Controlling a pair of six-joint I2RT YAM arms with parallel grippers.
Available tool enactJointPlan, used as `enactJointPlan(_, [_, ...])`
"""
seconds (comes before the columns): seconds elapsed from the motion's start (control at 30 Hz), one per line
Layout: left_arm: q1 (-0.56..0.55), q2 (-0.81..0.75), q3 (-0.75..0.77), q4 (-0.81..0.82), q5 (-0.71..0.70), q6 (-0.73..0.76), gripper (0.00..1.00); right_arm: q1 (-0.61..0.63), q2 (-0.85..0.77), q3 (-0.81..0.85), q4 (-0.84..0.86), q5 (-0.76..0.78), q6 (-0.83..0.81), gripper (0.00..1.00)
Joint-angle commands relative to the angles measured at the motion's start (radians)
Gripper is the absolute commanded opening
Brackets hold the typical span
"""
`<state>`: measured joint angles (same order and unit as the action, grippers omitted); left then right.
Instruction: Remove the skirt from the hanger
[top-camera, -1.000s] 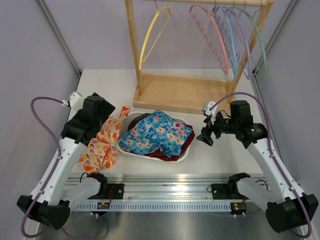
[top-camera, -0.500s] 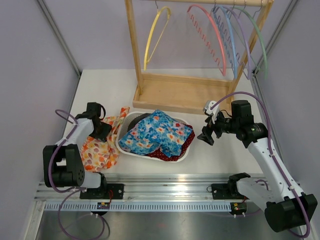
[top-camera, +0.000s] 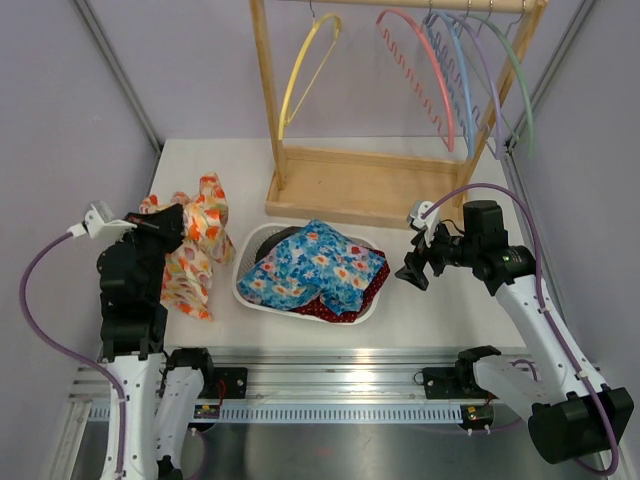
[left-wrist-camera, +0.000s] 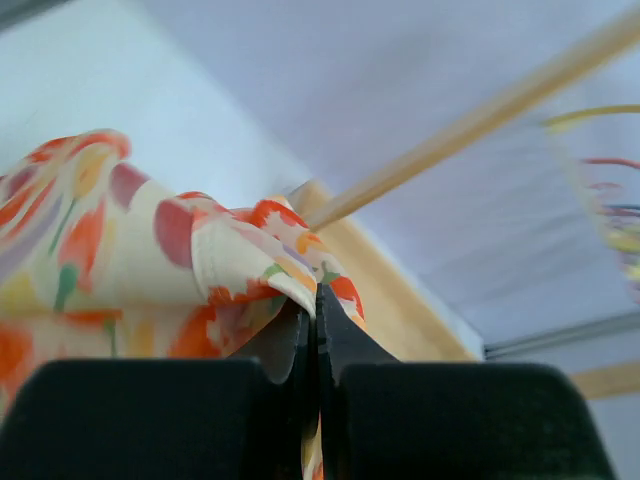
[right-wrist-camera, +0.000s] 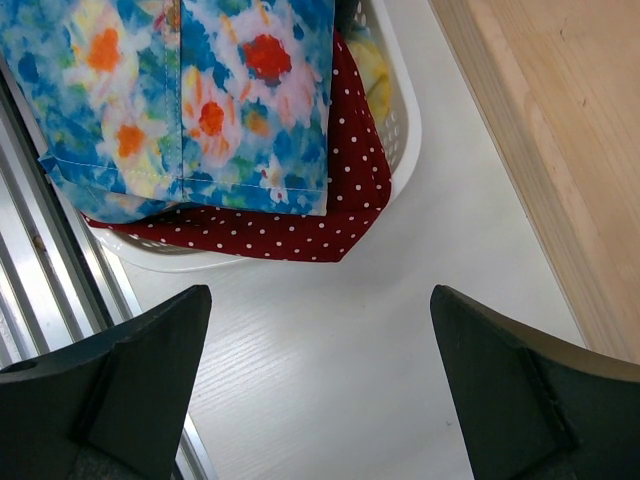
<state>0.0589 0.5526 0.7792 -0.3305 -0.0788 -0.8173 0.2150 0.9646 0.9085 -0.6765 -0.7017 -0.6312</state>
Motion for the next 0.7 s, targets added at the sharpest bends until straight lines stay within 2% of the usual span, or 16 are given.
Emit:
enactJointPlan(0.0, [0.001,0.007,0.116,0.226,0.292,0.159,0.00,-0.011,0.000,0.001,0.031,-0.025,-0.001,0.99])
enactJointPlan(0.07, [-0.001,0.032,0.162,0.257,0.416,0.213,0.00,-0.012,-0.001,0.001,0.031,-0.025,0.001,0.99])
enactJointPlan(0.1, [-0.001,0.039,0.187,0.321,0.545,0.219,0.00,-0.016,0.000,0.001,0.031,-0.024,0.001,0.99])
enactJointPlan(0.17, [-0.001,0.062,0.219,0.376,0.652,0.236,0.00,-0.019,-0.003,0.000,0.032,-0.024,0.001,0.99])
enactJointPlan(0.2, [-0.001,0.073,0.232,0.434,0.738,0.230,0.00,-0.020,-0.003,0.000,0.032,-0.024,0.001,0.99])
enactJointPlan(0.27, [-0.002,0.125,0.288,0.468,0.804,0.210,0.00,-0.023,-0.003,0.000,0.034,-0.025,0.001,0.99])
enactJointPlan(0.3, [-0.002,0.144,0.310,0.528,0.880,0.193,0.00,-0.023,-0.004,-0.002,0.034,-0.025,0.001,0.99])
enactJointPlan(0.33, [-0.005,0.167,0.342,0.553,0.902,0.132,0.00,-0.025,-0.003,-0.002,0.034,-0.025,0.001,0.99])
enactJointPlan(0.4, [-0.016,0.214,0.364,0.657,0.936,0.066,0.00,-0.028,-0.003,-0.002,0.035,-0.024,0.001,0.99])
enactJointPlan(0.43, [-0.037,0.224,0.377,0.691,0.933,0.002,0.00,-0.028,-0.003,-0.003,0.035,-0.024,0.001,0.99])
enactJointPlan(0.5, [-0.082,0.250,0.390,0.740,0.891,-0.035,0.00,-0.032,-0.004,-0.003,0.037,-0.022,0.001,0.99])
enactJointPlan(0.6, [-0.220,0.270,0.410,0.745,0.770,-0.011,0.00,-0.037,-0.004,-0.003,0.040,-0.019,0.001,0.99])
enactJointPlan(0.67, [-0.351,0.288,0.419,0.745,0.714,0.019,0.00,-0.039,-0.004,-0.005,0.038,-0.016,0.001,0.99])
